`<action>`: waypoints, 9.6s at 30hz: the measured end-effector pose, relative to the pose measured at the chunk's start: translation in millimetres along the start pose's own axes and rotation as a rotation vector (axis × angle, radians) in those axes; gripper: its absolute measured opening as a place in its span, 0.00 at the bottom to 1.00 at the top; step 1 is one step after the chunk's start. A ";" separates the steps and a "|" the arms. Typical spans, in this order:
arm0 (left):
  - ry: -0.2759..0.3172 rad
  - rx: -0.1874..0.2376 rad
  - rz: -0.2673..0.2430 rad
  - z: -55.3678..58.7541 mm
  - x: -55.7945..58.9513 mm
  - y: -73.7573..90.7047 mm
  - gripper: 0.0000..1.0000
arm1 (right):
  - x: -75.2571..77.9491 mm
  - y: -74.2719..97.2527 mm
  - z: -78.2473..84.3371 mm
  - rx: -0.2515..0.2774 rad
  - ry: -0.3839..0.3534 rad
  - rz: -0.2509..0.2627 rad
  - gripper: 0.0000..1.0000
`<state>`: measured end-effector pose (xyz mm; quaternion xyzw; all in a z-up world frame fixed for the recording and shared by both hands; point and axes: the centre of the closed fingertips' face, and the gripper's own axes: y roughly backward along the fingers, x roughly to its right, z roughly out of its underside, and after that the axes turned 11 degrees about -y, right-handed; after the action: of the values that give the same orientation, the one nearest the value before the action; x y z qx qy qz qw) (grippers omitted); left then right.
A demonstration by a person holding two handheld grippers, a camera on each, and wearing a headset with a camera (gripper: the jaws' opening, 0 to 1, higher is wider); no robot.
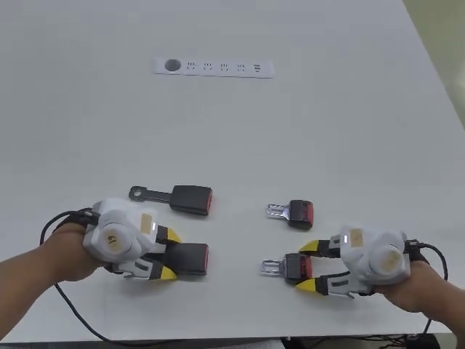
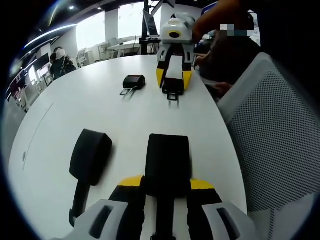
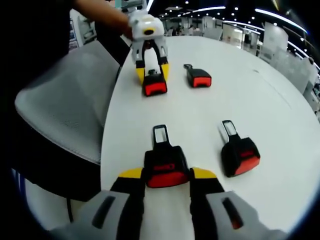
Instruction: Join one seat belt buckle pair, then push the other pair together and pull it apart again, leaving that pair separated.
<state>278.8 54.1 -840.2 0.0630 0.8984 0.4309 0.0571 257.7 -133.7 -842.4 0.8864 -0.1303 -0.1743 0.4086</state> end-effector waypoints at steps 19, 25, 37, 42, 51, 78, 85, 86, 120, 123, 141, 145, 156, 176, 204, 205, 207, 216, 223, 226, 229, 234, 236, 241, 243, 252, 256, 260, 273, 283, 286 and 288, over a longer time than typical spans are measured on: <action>0.000 -0.011 0.006 0.4 0.1 -0.7 0.32 | -11.1 -34.9 -41.8 0.039 -0.004 -0.008 0.34; 0.005 -0.012 0.005 0.5 -0.1 -1.0 0.32 | -17.5 -47.5 -56.2 0.036 0.010 -0.019 0.34; -0.002 -0.020 0.008 -0.2 0.2 -1.1 0.32 | -25.0 -63.0 -73.3 0.024 0.021 -0.032 0.34; -0.019 -0.026 0.014 -0.2 2.1 -0.8 0.32 | -26.4 -65.8 -75.5 0.011 0.016 -0.029 0.34; -0.048 -0.048 0.021 0.8 2.0 -0.8 0.32 | -28.7 -68.5 -79.0 0.011 -0.004 -0.055 0.33; -0.020 0.001 0.010 3.4 3.3 3.1 0.32 | -35.6 -78.8 -90.6 0.045 -0.022 -0.034 0.33; -0.007 0.043 0.009 3.0 4.5 3.5 0.31 | -35.4 -78.3 -89.9 0.091 -0.019 -0.038 0.33; -0.005 0.054 0.006 3.6 4.5 3.7 0.31 | -35.0 -77.9 -90.1 0.106 -0.033 -0.042 0.33; 0.012 0.107 0.005 2.6 2.9 2.4 0.32 | -33.9 -75.7 -91.9 0.216 -0.103 -0.051 0.32; 0.037 0.102 0.001 1.9 2.6 2.4 0.32 | -34.7 -75.7 -92.9 0.210 -0.100 -0.052 0.34; 0.101 0.085 -0.095 -7.7 -8.8 35.0 0.80 | -13.3 -35.6 -102.5 0.242 -0.096 0.045 0.77; 0.106 0.073 -0.129 0.3 -25.8 45.0 0.80 | 18.8 -6.8 -86.6 0.212 -0.068 0.104 0.77; 0.048 0.057 -0.178 -2.9 -84.4 52.3 0.80 | 87.5 30.8 -59.5 0.150 -0.092 0.154 0.71; 0.043 0.006 -0.094 10.1 -111.4 8.5 0.67 | 93.0 7.2 -23.3 -0.001 -0.081 0.032 0.48; -0.008 0.027 -0.067 7.7 -116.9 -3.2 0.35 | 98.5 7.3 -31.8 0.109 0.008 0.007 0.35; -0.009 0.026 -0.066 7.5 -116.7 -3.1 0.35 | 98.5 7.3 -31.9 0.110 0.008 0.006 0.35; -0.007 0.028 -0.067 7.5 -116.6 -2.7 0.35 | 98.8 7.1 -32.2 0.111 0.006 0.006 0.35; 0.004 0.033 -0.070 7.1 -115.7 -0.8 0.35 | 95.5 0.7 -41.4 0.151 -0.004 -0.001 0.35; 0.009 0.033 -0.068 6.7 -115.3 -0.1 0.35 | 88.6 -12.0 -54.2 0.177 -0.004 -0.012 0.35; 0.009 0.031 -0.068 6.0 -115.1 0.1 0.35 | 85.4 -18.5 -60.5 0.179 -0.003 -0.018 0.35; 0.011 0.031 -0.069 5.4 -114.9 0.2 0.35 | 82.5 -25.1 -68.3 0.194 -0.006 -0.026 0.35; 0.011 0.028 -0.069 5.1 -115.2 0.1 0.35 | 76.9 -33.0 -78.1 0.198 -0.001 -0.038 0.35; 0.010 0.027 -0.069 5.1 -115.4 0.1 0.35 | 74.9 -36.0 -82.0 0.200 0.000 -0.042 0.35; 0.008 0.025 -0.069 5.1 -115.7 0.0 0.35 | 73.7 -43.2 -89.1 0.205 -0.003 -0.046 0.35; 0.006 0.022 -0.068 4.7 -115.7 -0.1 0.35 | 73.6 -47.3 -92.5 0.207 -0.007 -0.050 0.35; 0.004 0.016 -0.066 5.0 -115.7 0.1 0.35 | 70.6 -63.3 -109.2 0.214 -0.005 -0.074 0.35; 0.000 0.007 -0.066 4.9 -115.7 -0.3 0.35 | 70.6 -67.6 -113.2 0.207 0.006 -0.083 0.35; -0.004 -0.002 -0.063 4.8 -115.3 -0.5 0.35 | 69.2 -73.1 -118.7 0.201 0.012 -0.087 0.35; -0.015 -0.029 -0.054 5.1 -114.9 -1.3 0.34 | 71.7 -76.2 -125.6 0.136 -0.007 -0.094 0.34; -0.043 -0.046 -0.024 3.1 -114.3 -3.7 0.33 | 71.4 -82.9 -131.4 0.124 -0.038 -0.090 0.34; -0.055 -0.055 -0.021 3.5 -114.9 -3.0 0.33 | 71.7 -87.2 -135.6 0.092 -0.021 -0.085 0.34; -0.055 -0.048 -0.022 4.0 -115.0 -2.9 0.33 | 73.5 -87.4 -135.3 0.078 -0.025 -0.083 0.34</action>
<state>392.6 36.8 -839.4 0.0634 0.8864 0.4500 0.0879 388.1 -14.1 -842.6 0.9040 -0.1050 -0.1971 0.3646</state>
